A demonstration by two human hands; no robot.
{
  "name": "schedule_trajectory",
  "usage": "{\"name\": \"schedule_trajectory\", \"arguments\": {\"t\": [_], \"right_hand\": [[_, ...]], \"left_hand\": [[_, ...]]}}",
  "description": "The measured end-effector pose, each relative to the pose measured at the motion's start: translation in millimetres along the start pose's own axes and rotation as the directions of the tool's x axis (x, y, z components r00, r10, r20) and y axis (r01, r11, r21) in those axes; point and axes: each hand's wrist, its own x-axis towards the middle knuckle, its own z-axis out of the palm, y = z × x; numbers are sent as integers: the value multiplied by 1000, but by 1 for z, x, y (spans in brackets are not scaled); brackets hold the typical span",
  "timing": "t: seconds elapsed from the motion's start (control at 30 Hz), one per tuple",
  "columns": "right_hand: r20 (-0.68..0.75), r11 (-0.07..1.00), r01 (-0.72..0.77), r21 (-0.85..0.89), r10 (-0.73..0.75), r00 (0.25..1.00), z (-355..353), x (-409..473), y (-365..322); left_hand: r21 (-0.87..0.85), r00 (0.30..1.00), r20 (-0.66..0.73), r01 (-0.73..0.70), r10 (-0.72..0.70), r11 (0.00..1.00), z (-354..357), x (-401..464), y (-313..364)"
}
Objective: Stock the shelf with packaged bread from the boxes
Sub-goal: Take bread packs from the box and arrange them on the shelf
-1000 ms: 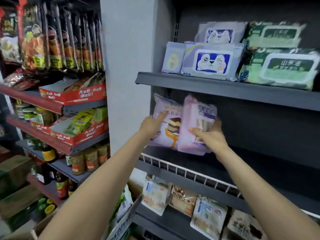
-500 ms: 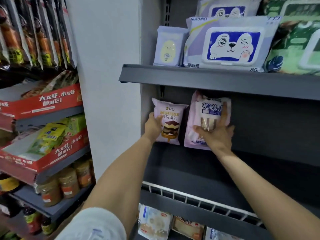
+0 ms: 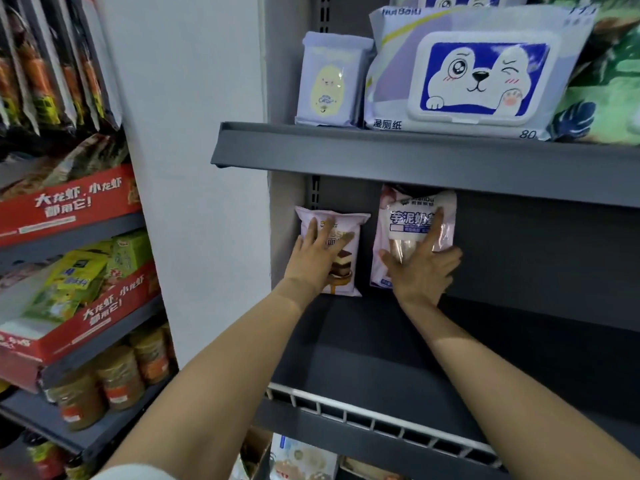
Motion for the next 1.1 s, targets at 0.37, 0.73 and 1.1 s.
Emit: {"name": "schedule_trajectory", "arguments": {"t": [0.37,0.73,1.1], "right_hand": [[82,793,399,-461,-409,909,27,-1,16],[383,820,563,-102,-490,783,-28,-6,-7],[450,774,631,51,-582,678,-77,-90,-16]], "left_hand": [[-14,996,-79,-52,51,999,-4,9,-10],[-151,982,14,188,-188,971,-59,-38,27],[-373,872,112,481,-476,793,-90,-177,44]]}}
